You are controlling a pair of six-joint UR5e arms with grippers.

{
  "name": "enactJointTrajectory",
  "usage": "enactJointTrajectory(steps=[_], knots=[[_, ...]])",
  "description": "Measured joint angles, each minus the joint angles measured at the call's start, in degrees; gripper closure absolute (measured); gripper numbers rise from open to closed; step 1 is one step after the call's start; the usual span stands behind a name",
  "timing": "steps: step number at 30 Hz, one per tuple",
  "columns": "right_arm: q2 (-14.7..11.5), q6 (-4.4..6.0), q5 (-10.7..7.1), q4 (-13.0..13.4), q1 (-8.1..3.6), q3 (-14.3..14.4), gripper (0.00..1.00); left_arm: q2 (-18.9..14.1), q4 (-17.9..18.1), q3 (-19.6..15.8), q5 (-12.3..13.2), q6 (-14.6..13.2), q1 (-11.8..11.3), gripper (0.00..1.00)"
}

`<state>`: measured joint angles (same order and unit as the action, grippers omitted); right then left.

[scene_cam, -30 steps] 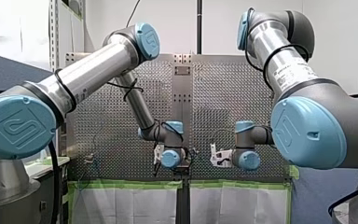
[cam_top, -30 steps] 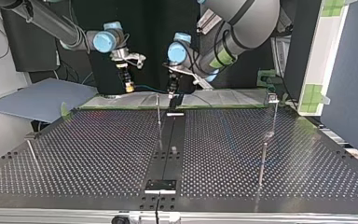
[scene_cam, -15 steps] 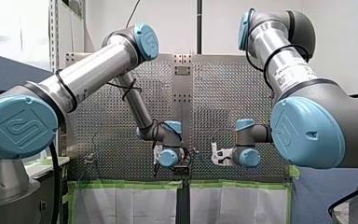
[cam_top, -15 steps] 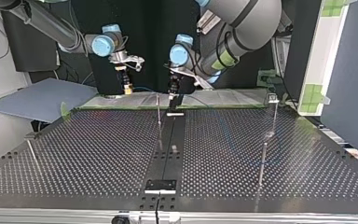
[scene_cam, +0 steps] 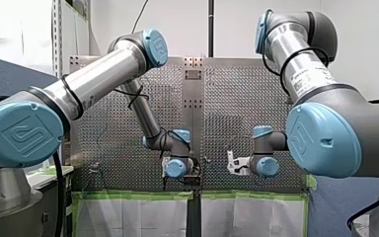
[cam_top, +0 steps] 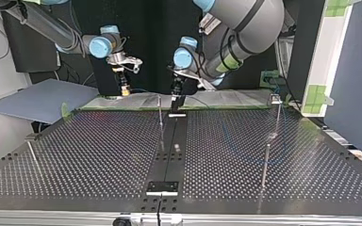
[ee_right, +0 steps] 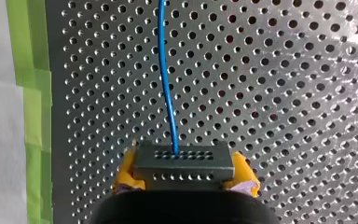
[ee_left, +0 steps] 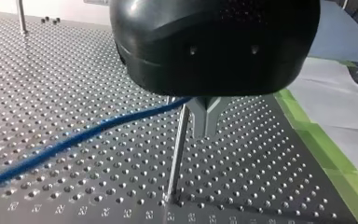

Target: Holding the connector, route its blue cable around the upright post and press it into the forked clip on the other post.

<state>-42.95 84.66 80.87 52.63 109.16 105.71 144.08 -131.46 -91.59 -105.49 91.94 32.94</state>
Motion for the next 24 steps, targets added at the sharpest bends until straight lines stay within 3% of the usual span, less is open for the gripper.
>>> enactJointTrajectory(steps=[11,24], knots=[[0.0,-0.18,0.0,-0.2,-1.12,-0.3,1.0,2.9,-0.9,2.5,0.6,0.7,-0.3,1.0],[0.0,0.11,0.09,-0.3,-2.96,-0.5,1.0,3.1,-2.4,5.9,0.8,1.0,-0.9,1.0]])
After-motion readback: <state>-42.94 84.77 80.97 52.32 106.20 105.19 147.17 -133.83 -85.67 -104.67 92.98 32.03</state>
